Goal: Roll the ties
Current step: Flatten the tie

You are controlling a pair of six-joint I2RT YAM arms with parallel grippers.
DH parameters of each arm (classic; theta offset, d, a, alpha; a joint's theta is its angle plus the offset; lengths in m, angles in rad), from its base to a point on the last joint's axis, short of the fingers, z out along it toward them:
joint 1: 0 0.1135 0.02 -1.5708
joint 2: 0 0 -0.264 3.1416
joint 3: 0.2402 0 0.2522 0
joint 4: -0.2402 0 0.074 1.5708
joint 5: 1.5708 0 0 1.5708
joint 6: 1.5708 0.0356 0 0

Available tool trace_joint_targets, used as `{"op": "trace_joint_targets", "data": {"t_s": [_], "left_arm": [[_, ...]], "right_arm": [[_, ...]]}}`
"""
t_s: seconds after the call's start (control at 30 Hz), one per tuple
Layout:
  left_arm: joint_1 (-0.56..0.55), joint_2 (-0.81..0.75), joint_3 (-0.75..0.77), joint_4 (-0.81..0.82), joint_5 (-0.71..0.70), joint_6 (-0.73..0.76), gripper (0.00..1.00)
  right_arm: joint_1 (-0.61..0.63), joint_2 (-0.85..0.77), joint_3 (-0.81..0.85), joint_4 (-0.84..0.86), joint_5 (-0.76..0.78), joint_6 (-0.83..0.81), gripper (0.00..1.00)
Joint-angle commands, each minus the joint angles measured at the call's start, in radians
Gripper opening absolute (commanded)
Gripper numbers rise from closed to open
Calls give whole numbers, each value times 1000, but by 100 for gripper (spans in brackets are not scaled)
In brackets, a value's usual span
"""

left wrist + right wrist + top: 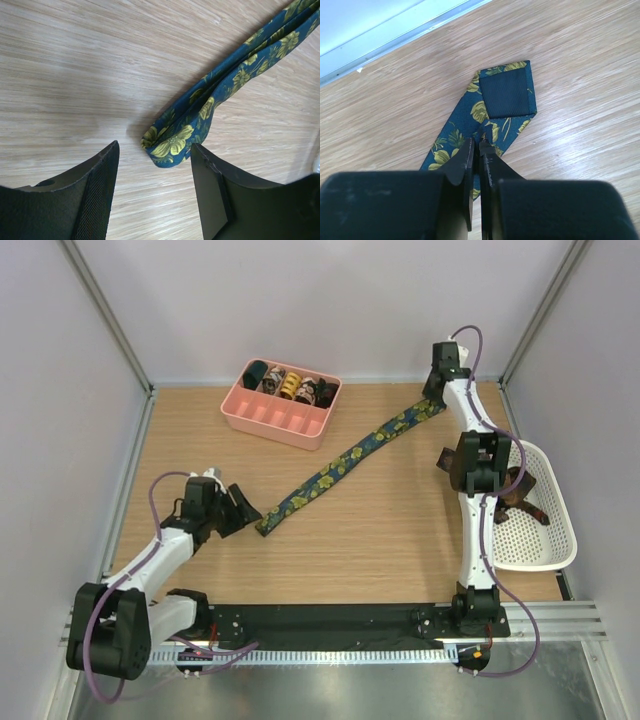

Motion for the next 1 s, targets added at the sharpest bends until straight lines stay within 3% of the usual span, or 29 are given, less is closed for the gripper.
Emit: {"op": "trace_joint_targets", "data": {"t_s": [0.0,0.07,0.1,0.13,0.2,0.4,0.57,0.67,0.87,0.97], "left_arm": [[-19,11,37,-9,-22,26,61],[-39,17,42,-8,-37,32,61],[-44,28,45,-9,-42,34,61],[-49,31,51,-14,-48,34,61],[-64,40,59,-17,-56,35,61],[-110,5,106,-77,-115,37,60],[-124,-53,133,-146,-142,34,58],[-112,-104,111,-154,-174,-5,61],[-59,-191,119,-181,-181,-31,70],[-4,-208,146,-221,-166,-45,79]], "right_arm": [[-12,15,45,43,14,-10,10],[-12,37,48,48,14,-9,15],[-12,43,48,45,20,-10,38],[-13,47,46,43,18,-10,51],[-12,46,46,36,12,-11,61],[-12,-95,-38,34,-8,-11,62],[7,-265,-216,53,-113,-34,62],[57,-370,-328,29,-172,-78,62],[266,-644,-678,140,-160,-138,62],[395,-764,-835,222,-207,-157,65]]}}
